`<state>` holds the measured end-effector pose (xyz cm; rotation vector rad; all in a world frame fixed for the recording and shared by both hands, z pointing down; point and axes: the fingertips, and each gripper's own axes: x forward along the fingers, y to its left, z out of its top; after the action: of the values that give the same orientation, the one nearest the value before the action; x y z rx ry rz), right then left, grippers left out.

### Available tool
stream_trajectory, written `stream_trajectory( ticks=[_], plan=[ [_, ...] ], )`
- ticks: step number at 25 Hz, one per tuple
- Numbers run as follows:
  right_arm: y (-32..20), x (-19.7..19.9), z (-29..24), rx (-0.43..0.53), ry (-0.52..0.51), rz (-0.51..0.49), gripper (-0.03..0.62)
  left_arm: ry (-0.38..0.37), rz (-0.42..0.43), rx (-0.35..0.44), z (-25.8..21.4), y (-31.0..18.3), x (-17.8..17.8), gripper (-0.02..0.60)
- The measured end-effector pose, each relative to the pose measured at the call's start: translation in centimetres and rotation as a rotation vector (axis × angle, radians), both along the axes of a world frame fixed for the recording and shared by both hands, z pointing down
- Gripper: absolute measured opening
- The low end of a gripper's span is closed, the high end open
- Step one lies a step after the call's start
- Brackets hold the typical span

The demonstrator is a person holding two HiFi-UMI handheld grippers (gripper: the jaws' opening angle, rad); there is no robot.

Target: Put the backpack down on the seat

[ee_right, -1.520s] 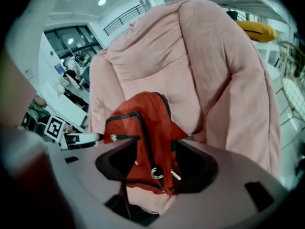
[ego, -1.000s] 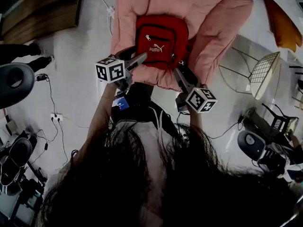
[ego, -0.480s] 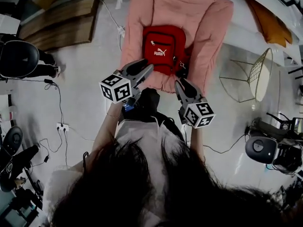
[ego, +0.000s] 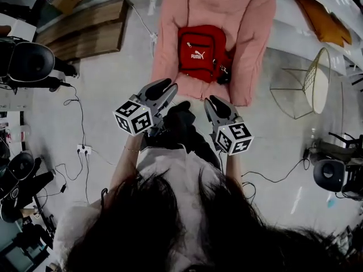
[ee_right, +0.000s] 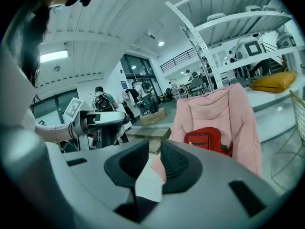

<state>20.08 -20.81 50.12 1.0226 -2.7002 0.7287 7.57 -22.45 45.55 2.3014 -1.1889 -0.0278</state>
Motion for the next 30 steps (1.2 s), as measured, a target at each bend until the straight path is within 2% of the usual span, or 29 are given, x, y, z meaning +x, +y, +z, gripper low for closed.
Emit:
stream_trajectory(
  ticks=[6, 11, 19, 24, 30],
  plan=[
    [2.2, -1.1, 1.0, -0.046, -0.025, -0.03, 0.085, -0.018, -0.008, -0.009, 0.2, 2.6, -0.3, 0.137],
    [2.7, -1.7, 1.0, -0.046, -0.018, -0.066, 0.083, -0.03, -0.034, -0.041, 1.0, 4.4, -1.2, 0.135],
    [5.7, -7.5, -0.3, -0.029, -0.009, -0.055, 0.083, -0.075, -0.062, -0.036, 0.4, 8.8, -8.3, 0.135],
    [9.1, -10.2, -0.4, -0.052, -0.05, 0.036, 0.083, -0.097, -0.026, -0.018, 0.6, 12.5, -11.4, 0.135],
    [15.5, -15.0, -0.6, -0.059, -0.061, 0.122, 0.077, -0.067, 0.021, -0.021, 1.2, 18.2, -16.8, 0.135]
  ],
)
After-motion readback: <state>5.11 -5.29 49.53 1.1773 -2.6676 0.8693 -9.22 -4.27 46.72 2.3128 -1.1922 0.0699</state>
